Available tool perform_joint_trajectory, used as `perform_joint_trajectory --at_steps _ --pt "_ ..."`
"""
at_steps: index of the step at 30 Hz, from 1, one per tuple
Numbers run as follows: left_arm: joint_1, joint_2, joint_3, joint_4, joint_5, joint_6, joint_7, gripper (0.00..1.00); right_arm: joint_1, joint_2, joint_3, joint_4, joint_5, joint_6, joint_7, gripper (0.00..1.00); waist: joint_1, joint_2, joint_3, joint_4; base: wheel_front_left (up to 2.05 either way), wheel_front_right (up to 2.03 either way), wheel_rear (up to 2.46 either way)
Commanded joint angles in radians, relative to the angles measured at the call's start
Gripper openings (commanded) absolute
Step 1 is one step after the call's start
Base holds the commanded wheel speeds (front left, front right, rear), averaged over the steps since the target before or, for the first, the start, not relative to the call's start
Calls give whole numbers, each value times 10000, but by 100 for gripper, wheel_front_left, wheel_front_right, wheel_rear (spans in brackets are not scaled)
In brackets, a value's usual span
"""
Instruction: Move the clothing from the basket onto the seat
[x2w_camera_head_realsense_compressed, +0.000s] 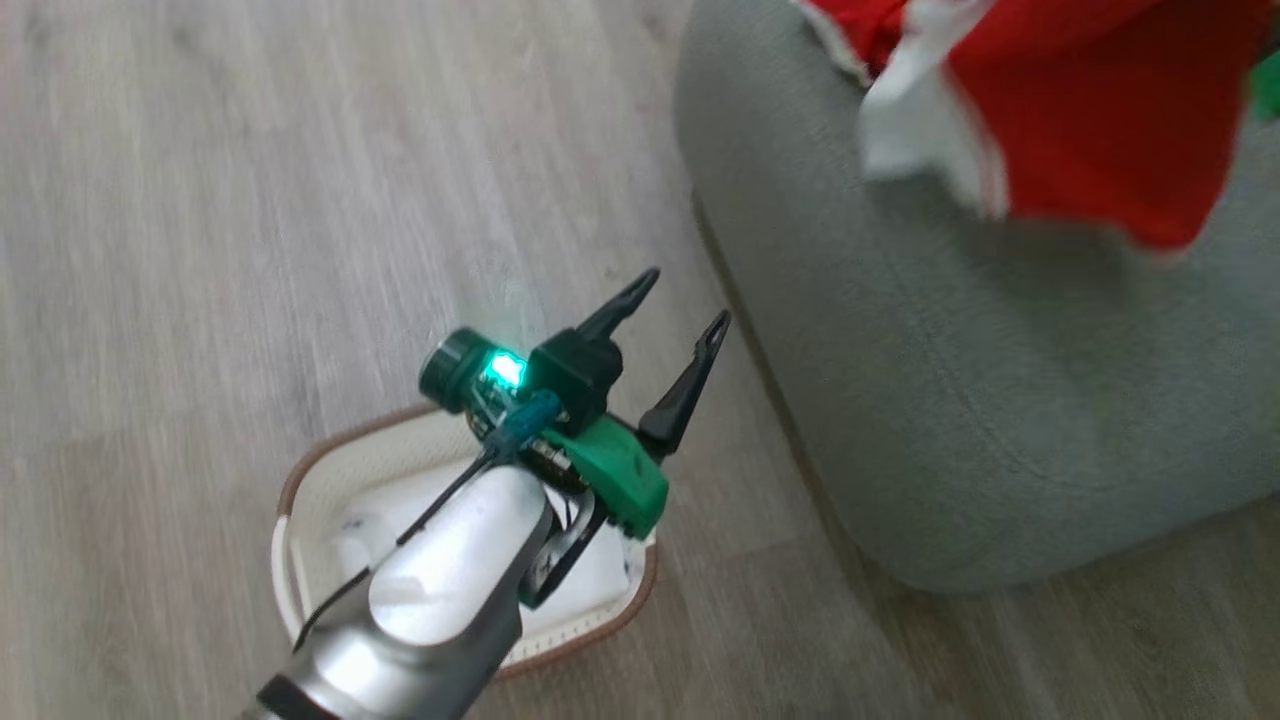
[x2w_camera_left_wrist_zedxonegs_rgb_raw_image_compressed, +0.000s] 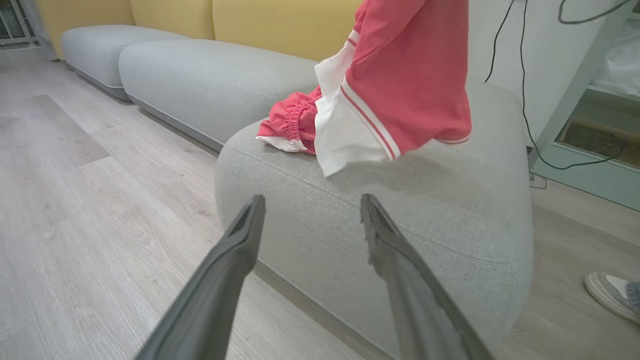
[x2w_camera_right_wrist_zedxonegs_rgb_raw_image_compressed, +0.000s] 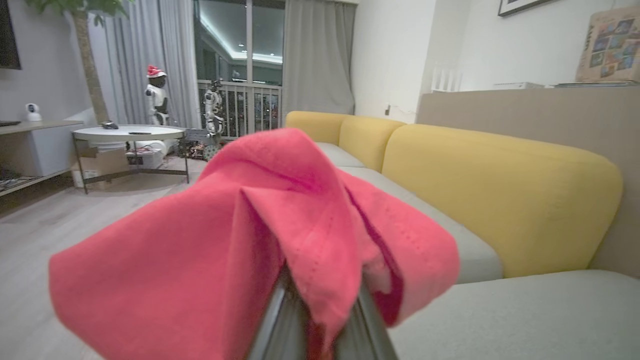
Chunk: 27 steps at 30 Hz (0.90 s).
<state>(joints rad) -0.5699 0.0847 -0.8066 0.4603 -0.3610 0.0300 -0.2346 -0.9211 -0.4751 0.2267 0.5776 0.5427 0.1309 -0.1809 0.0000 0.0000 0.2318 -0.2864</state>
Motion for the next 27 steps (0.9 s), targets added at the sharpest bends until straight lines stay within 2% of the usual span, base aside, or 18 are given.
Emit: perform_joint_trajectory --at_steps 1,6,7,8,11,14,15,17,21,22,23,26,27 --pt "-565 125 217 -423 94 13 29 100 -559 -297 -174 -101 26 -2 62 0 0 0 697 620 0 0 0" --pt "-924 286 113 -988 338 80 226 100 -2122 -912 -925 1168 -235 -2 82 0 0 0 1725 1358 0 0 0" --pt "-1069 340 77 -1222 427 105 312 100 -2660 -1163 -1132 1674 -585 -2 -29 0 0 0 2119 1665 0 0 0" --pt "-1069 340 77 -1222 427 105 312 100 -2660 -1163 -1132 1674 -585 -2 -29 0 0 0 2119 1665 0 0 0" --pt "-1322 412 47 -1642 566 184 432 100 -3605 -1415 -1883 2911 -1410 -2 -392 0 0 0 2811 2228 0 0 0" --pt "-1441 427 1 -1857 638 235 513 100 -4106 -1364 -2548 4007 -2041 -2 -578 0 0 0 3206 2574 0 0 0" --pt "-1441 427 1 -1857 638 235 513 100 -4106 -1364 -2548 4007 -2041 -2 -578 0 0 0 3206 2574 0 0 0" --pt "-1492 456 -38 -1993 682 288 570 100 -4258 -1076 -3154 4895 -2771 -2 -716 0 0 0 3497 2806 0 0 0" --pt "-1511 518 -45 -2076 703 348 624 100 -4248 -846 -3656 5478 -3647 -2 -778 0 0 0 3754 2969 0 0 0" --pt "-1525 534 -44 -2100 708 362 625 100 -4223 -795 -3810 5616 -3934 -2 -788 4 0 0 3826 3014 0 0 0" --pt "-1538 542 -46 -2118 708 370 618 100 -4183 -732 -4005 5743 -4167 -2 -795 16 0 0 3880 3059 0 0 0" --pt "-1528 553 -46 -2123 685 408 582 100 -3975 -512 -4687 5873 -4722 -2 -803 31 0 0 3936 3118 0 0 0" --pt "-1518 559 -44 -2113 671 417 570 100 -3887 -433 -4897 5909 -4896 -2 -804 44 0 0 3935 3119 0 0 0"
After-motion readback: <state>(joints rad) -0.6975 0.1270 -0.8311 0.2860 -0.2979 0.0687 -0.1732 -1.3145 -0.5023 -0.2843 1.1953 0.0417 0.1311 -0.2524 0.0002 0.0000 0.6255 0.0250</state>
